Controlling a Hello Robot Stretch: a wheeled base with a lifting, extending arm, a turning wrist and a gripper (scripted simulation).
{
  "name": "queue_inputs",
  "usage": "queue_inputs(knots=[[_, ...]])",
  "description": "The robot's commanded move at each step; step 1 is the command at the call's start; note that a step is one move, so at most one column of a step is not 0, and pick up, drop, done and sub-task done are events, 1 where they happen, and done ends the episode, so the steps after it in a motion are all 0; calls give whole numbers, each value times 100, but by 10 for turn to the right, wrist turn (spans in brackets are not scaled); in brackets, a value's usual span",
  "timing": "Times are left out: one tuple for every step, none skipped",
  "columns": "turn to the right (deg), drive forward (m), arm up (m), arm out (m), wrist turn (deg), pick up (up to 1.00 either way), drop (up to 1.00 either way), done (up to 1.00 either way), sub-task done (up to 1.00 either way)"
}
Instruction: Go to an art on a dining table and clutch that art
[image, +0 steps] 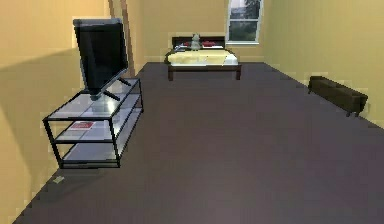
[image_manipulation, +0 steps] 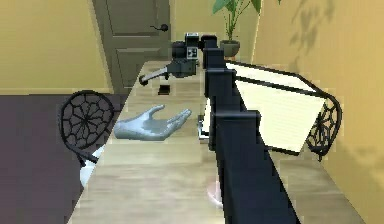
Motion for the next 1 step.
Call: queue_inputs(knots=[[0,0,-28,0,0,0,0,0,0]])
